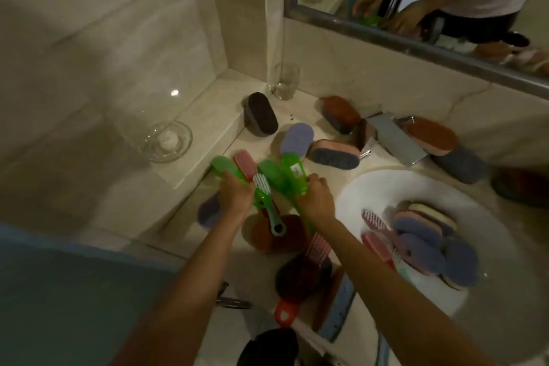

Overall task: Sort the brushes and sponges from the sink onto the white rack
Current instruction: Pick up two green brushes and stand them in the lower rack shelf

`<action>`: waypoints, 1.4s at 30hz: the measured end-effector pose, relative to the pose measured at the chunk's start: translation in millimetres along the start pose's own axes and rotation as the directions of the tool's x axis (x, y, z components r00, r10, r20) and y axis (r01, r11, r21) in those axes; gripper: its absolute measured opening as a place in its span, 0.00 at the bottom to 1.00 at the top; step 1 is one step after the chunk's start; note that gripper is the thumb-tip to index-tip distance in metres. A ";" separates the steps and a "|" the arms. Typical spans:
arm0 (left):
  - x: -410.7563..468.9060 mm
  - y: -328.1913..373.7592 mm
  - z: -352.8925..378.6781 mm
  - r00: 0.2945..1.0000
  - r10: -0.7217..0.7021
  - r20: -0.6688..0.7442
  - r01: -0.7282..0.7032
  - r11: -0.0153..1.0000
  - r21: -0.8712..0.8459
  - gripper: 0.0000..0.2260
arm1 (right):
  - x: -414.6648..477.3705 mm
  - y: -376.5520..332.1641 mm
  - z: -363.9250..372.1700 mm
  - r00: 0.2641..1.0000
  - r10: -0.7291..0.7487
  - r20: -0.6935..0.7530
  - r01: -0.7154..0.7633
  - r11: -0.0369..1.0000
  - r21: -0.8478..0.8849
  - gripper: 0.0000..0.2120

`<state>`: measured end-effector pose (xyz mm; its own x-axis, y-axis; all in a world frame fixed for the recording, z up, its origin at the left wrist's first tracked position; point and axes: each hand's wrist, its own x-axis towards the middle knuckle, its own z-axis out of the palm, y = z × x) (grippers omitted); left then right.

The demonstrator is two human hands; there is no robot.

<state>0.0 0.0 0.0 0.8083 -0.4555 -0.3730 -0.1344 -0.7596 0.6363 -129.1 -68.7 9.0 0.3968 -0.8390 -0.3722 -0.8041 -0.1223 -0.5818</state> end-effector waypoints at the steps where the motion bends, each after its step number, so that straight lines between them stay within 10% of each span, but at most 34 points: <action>1: 2.4 0.5 2.0 1.000 -0.011 0.007 0.011 1.000 -0.012 0.25 | 3.7 -0.9 -0.2 1.000 0.028 0.006 -0.028 0.999 -0.021 0.18; 10: 8.5 9.6 9.9 0.998 -0.061 0.011 0.062 0.989 -0.132 0.39 | 25.7 12.1 13.2 0.996 0.091 -0.004 -0.090 0.987 -0.133 0.14; 21: 1.2 31.3 -8.5 0.982 -0.161 -0.096 0.079 0.822 -0.565 0.29 | 19.0 7.7 -19.0 0.958 -0.192 -0.214 0.174 0.980 -0.099 0.07; 26: -25.9 55.6 -19.5 0.996 -0.009 -0.091 -0.046 0.811 -0.583 0.09 | 1.0 15.0 -58.0 0.941 -0.162 -0.298 0.168 0.986 -0.004 0.09; 34: -130.4 107.3 16.2 0.931 0.364 0.040 -0.317 0.854 -0.412 0.16 | -57.0 87.4 -133.3 0.835 0.015 -0.550 0.089 0.983 0.162 0.08; 42: -271.7 132.9 108.4 0.716 0.655 0.243 -0.615 0.756 -0.224 0.17 | -153.2 222.7 -197.7 0.684 0.100 -0.723 0.096 0.969 0.226 0.14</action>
<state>-299.6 -27.5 112.7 0.3514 -0.9361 -0.0140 -0.4706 -0.1895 0.8618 -456.4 -72.2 79.5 -0.1295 -0.9691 0.2101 -0.6415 -0.0797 -0.7630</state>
